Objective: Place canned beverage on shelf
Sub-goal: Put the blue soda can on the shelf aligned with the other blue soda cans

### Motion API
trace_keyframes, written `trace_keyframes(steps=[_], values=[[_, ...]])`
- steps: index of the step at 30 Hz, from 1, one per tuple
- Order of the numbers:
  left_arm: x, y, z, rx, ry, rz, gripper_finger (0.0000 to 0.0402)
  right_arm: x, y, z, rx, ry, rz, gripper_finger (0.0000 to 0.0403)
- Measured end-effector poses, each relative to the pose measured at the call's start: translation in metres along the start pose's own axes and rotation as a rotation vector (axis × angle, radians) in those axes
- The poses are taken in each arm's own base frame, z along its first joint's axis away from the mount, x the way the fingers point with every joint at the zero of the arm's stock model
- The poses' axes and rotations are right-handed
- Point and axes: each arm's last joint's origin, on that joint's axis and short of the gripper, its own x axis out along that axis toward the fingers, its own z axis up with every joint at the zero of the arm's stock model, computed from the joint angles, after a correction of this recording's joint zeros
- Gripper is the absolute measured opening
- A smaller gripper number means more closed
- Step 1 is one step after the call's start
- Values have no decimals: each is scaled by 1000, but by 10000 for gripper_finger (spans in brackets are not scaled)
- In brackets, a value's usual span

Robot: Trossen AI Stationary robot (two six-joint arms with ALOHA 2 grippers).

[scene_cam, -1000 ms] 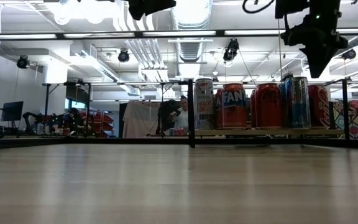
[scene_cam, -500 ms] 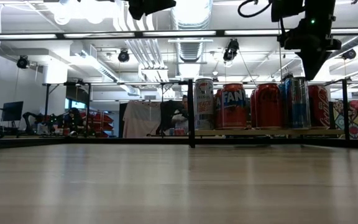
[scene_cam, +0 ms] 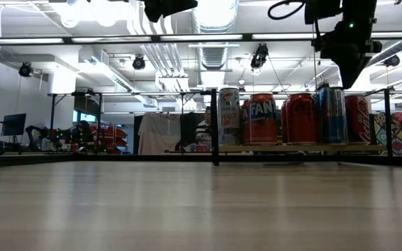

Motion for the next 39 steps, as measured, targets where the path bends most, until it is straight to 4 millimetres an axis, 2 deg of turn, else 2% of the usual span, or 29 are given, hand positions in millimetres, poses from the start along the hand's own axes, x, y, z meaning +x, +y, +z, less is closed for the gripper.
trace_keyframes(steps=[8, 23, 30, 39], values=[[0, 0, 0, 0, 0, 0, 292, 0, 3, -1, 2, 45, 104, 43], [0, 0, 0, 0, 0, 0, 292, -1, -2, 1, -16, -22, -45, 43], [0, 0, 0, 0, 0, 0, 292, -15, -1, 4, 23, 5, 124, 43], [0, 0, 0, 7, 1, 0, 292, -15, -1, 7, 31, -21, 123, 43]])
